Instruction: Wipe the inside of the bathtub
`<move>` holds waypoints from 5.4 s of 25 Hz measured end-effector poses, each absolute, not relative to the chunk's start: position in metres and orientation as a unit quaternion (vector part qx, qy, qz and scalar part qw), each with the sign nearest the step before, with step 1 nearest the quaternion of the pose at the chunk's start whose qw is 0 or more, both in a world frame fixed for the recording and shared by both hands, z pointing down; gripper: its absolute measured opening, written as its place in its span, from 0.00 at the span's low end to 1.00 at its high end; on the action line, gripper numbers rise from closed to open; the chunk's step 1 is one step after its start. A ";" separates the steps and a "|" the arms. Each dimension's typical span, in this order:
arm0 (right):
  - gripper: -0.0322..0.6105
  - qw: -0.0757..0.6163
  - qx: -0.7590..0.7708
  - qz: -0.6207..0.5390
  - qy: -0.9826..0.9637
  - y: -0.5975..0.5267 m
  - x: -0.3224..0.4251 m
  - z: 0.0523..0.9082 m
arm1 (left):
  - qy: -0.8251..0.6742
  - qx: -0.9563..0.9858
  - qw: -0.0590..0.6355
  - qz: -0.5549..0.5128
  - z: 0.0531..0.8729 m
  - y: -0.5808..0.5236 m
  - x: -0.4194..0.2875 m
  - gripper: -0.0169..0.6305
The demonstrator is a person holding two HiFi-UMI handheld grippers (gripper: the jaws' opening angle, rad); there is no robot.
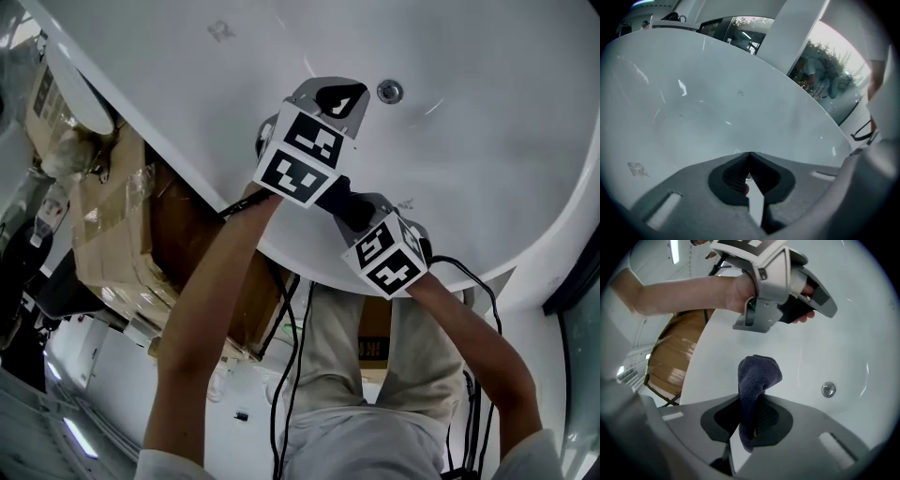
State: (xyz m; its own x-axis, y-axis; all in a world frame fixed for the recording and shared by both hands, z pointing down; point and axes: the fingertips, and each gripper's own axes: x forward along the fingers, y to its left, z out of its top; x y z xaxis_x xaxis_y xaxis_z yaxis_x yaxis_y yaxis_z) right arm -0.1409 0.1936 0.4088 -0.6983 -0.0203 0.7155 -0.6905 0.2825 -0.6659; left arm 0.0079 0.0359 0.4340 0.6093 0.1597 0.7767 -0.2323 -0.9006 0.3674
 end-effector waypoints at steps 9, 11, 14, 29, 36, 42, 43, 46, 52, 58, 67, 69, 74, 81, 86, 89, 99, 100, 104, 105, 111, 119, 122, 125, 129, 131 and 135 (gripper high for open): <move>0.13 0.278 0.254 0.544 -0.750 0.189 -0.177 0.356 | 0.036 0.880 0.184 0.436 0.427 0.045 0.015 0.02; 0.13 0.285 0.253 0.533 -0.755 0.191 -0.184 0.348 | 0.039 0.880 0.182 0.437 0.427 0.044 0.012 0.02; 0.13 0.286 0.254 0.518 -0.765 0.187 -0.189 0.337 | 0.035 0.881 0.179 0.437 0.426 0.038 0.011 0.02; 0.12 0.279 0.222 0.512 -0.782 0.183 -0.216 0.360 | 0.034 0.888 0.174 0.423 0.438 0.028 0.014 0.02; 0.12 0.285 0.232 0.516 -0.774 0.177 -0.212 0.381 | 0.032 0.880 0.184 0.436 0.450 0.024 0.008 0.02; 0.12 0.304 0.247 0.515 -0.763 0.171 -0.205 0.421 | 0.028 0.881 0.189 0.434 0.457 0.020 0.009 0.02; 0.12 0.308 0.247 0.513 -0.762 0.170 -0.204 0.428 | 0.028 0.881 0.189 0.434 0.458 0.020 0.009 0.02; 0.12 0.321 0.248 0.510 -0.758 0.169 -0.200 0.448 | 0.027 0.880 0.191 0.435 0.462 0.020 0.009 0.02; 0.12 0.336 0.249 0.506 -0.754 0.167 -0.193 0.478 | 0.020 0.878 0.180 0.443 0.473 0.018 0.005 0.02; 0.12 0.365 0.249 0.493 -0.749 0.167 -0.183 0.521 | 0.021 0.877 0.191 0.441 0.476 0.021 0.005 0.02; 0.12 0.407 0.258 0.469 -0.740 0.156 -0.163 0.586 | 0.022 0.876 0.196 0.440 0.479 0.023 0.008 0.02; 0.12 0.414 0.259 0.463 -0.740 0.152 -0.159 0.601 | 0.016 0.877 0.196 0.438 0.478 0.019 0.009 0.02; 0.12 0.463 0.235 0.461 -0.720 0.164 -0.138 0.646 | 0.015 0.879 0.200 0.433 0.477 0.018 0.013 0.02; 0.13 0.490 0.207 0.437 -0.725 0.154 -0.117 0.682 | 0.013 0.884 0.183 0.431 0.476 0.013 0.013 0.02; 0.13 0.487 0.225 0.430 -0.727 0.149 -0.087 0.678 | 0.030 0.886 0.169 0.431 0.467 0.020 0.014 0.02; 0.13 0.491 0.237 0.416 -0.728 0.141 -0.053 0.655 | 0.021 0.887 0.169 0.429 0.459 0.023 0.019 0.02; 0.13 0.468 0.270 0.405 -0.738 0.122 0.016 0.539 | -0.047 0.888 0.206 0.408 0.371 0.037 0.024 0.02; 0.13 0.463 0.274 0.404 -0.740 0.119 0.020 0.525 | -0.050 0.888 0.207 0.408 0.359 0.040 0.024 0.02; 0.13 0.436 0.295 0.400 -0.750 0.103 0.028 0.470 | -0.064 0.889 0.209 0.402 0.315 0.042 0.024 0.02; 0.13 0.426 0.303 0.399 -0.753 0.098 0.028 0.456 | -0.069 0.890 0.209 0.400 0.304 0.041 0.025 0.02; 0.13 0.386 0.334 0.387 -0.768 0.082 0.033 0.368 | -0.113 0.892 0.214 0.382 0.245 0.035 0.030 0.02; 0.13 0.345 0.351 0.373 -0.786 0.086 0.032 0.271 | -0.166 0.883 0.247 0.362 0.179 0.048 0.020 0.02; 0.13 0.332 0.351 0.362 -0.797 0.088 0.027 0.236 | -0.190 0.874 0.272 0.355 0.157 0.061 0.010 0.02; 0.13 0.323 0.356 0.351 -0.803 0.088 0.024 0.201 | -0.213 0.866 0.288 0.350 0.135 0.073 0.003 0.02; 0.13 0.317 0.364 0.331 -0.811 0.084 0.019 0.148 | -0.243 0.858 0.307 0.332 0.093 0.080 -0.004 0.02; 0.13 0.306 0.372 0.328 -0.813 0.080 0.019 0.122 | -0.251 0.861 0.307 0.318 0.069 0.080 -0.006 0.02; 0.13 0.288 0.384 0.314 -0.819 0.072 0.020 0.074 | -0.270 0.865 0.302 0.297 0.035 0.078 -0.012 0.02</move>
State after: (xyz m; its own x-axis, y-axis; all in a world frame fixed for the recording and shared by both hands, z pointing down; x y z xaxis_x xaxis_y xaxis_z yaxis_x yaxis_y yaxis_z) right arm 0.0199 0.0723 0.0738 -0.5388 -0.4480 0.7134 -0.8099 0.5084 -0.2924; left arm -0.0121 0.0777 0.0352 0.6778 -0.2875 0.6767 -0.6459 -0.6726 0.3612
